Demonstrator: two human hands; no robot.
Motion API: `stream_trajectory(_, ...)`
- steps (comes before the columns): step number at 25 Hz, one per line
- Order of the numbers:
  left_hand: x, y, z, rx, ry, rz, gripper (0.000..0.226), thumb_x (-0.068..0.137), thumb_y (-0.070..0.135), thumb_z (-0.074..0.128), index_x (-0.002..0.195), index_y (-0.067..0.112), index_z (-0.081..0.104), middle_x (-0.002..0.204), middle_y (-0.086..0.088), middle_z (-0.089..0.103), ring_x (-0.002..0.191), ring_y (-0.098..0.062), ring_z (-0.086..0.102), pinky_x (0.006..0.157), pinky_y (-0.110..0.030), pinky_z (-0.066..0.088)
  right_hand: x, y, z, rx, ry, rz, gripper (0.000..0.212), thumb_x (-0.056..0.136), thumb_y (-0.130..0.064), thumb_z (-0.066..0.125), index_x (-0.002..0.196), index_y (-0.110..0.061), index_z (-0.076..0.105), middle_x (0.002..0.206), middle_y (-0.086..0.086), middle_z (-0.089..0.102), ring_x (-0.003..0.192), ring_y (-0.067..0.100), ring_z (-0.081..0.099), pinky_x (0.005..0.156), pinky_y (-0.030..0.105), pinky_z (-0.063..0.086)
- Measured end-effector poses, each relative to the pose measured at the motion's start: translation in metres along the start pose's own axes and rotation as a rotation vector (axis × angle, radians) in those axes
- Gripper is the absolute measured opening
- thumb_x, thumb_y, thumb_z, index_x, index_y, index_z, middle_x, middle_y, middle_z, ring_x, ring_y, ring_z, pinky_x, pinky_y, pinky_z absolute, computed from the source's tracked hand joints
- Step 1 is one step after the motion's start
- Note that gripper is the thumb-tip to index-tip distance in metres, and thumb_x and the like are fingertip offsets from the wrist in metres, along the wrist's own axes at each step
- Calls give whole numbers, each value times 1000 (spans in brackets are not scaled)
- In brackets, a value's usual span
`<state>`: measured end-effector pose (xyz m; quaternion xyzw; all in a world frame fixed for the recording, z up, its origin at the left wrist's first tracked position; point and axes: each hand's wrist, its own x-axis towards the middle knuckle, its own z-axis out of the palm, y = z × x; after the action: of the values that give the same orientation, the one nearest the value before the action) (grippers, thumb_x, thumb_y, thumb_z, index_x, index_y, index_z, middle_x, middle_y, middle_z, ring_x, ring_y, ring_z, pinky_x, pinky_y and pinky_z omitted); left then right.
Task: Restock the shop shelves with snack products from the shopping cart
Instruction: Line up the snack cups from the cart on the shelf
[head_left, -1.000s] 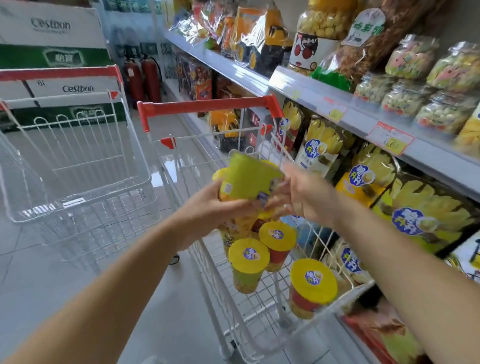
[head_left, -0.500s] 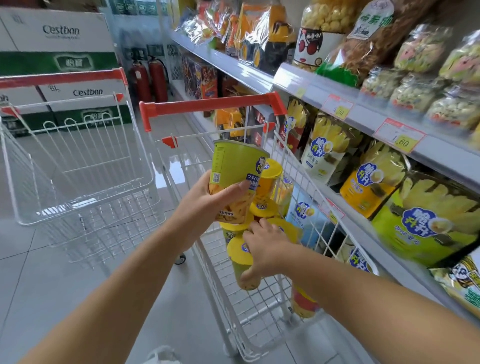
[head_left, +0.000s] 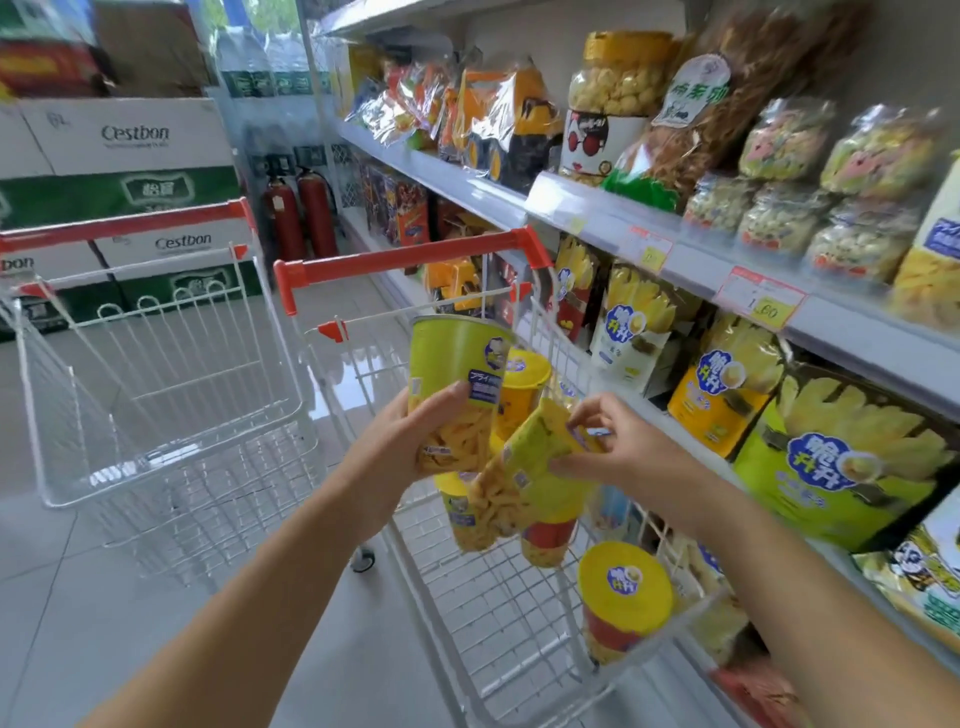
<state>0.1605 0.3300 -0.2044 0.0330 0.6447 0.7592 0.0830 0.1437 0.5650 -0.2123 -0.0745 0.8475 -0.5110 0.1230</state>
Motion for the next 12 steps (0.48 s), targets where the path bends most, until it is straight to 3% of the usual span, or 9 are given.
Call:
stream_trajectory(2,0,-2,13,-210,-59,-122,41,84,51,64,107,19,77,111,-11,74,99,-26,72,90,-52,56,-19,-4,-22,181,81,-84,51,59,-54,80,102,-44,56,130,-13,49,125,12,48,98,40,47)
stream_trajectory(4,0,-5,30,-416,-148,-192,54,87,53,56,120,13,72,126,-16,68,114,-36,66,97,-67,45,-35,-12,-37,263,166,-125,55,51,-61,78,102,-49,59,127,-15,54,122,9,53,90,34,51)
stream_trajectory(5,1,-6,40,-502,-217,-207,61,86,54,60,128,10,67,132,-17,63,121,-40,61,99,-72,41,-41,-16,-43,269,233,-137,58,50,-65,78,103,-50,60,126,-15,56,121,11,54,91,37,51)
stream_trajectory(7,6,-1,63,-620,-371,-228,79,73,52,79,135,7,60,141,-18,57,128,-43,54,100,-76,36,-56,-26,-53,256,408,-150,62,50,-77,74,104,-49,61,121,-14,59,116,13,59,92,47,52)
stream_trajectory(9,10,9,89,-676,-476,-235,85,67,50,86,136,8,60,141,-20,56,129,-44,53,99,-74,38,-73,-34,-60,172,548,-160,58,57,-83,67,102,-46,60,115,-21,57,112,6,57,86,37,52)
stream_trajectory(12,13,23,125,-641,-559,-251,69,83,60,62,133,13,64,139,-19,58,127,-41,56,103,-68,40,-103,-45,-86,160,528,-186,53,66,-71,71,111,-46,56,118,-22,55,102,-7,59,76,19,49)
